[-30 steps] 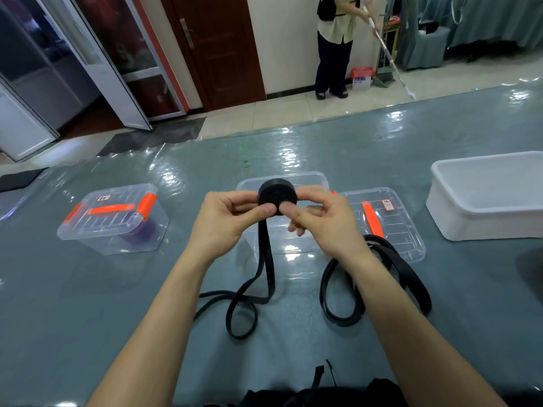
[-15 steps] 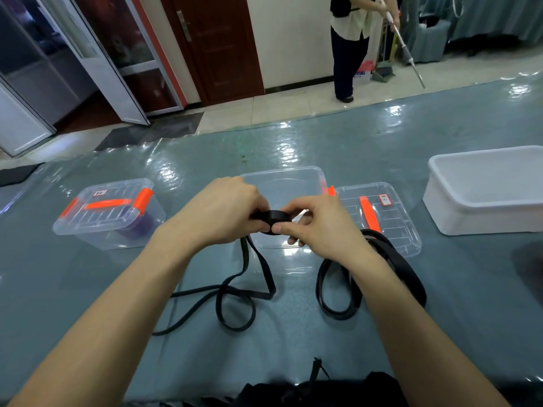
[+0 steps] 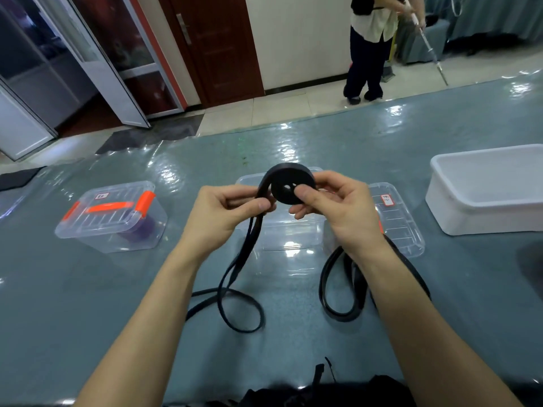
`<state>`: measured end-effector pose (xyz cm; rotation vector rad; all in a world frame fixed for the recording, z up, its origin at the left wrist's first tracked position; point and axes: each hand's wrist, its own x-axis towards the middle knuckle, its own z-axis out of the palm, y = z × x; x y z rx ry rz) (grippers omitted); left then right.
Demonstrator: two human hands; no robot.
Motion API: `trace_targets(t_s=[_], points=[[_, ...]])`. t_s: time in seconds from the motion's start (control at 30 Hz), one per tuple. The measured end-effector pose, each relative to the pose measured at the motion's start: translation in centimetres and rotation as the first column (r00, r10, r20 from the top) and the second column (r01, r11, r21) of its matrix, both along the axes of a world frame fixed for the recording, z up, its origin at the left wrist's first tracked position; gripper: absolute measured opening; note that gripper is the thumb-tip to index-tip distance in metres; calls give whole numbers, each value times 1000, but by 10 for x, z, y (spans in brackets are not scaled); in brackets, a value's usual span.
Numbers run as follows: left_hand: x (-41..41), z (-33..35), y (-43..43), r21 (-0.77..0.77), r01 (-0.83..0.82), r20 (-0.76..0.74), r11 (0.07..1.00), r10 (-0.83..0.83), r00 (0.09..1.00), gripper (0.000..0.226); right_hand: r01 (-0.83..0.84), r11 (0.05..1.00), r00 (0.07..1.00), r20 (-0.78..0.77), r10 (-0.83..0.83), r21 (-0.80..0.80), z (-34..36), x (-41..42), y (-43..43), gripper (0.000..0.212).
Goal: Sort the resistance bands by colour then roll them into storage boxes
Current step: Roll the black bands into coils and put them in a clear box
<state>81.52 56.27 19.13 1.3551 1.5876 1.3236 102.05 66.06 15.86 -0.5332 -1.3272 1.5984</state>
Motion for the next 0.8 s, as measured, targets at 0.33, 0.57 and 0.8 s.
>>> trace_targets(t_s=[0.33,0.57,0.8], points=[[10,-13,-1,46,-96,209,994,84,974,39,-26,973,980,-196,-20,-229,-13,-38,-29,35],[-9,-4,-9,5,-100,-4,995,100,995,29,-74,996,987,136,81,-56,-20,-32,-19,30],[-44,13,-16,-133,29,-834,991,-128,536,42,-247,836,776,616,-132,490,-13,-41,-26,33]])
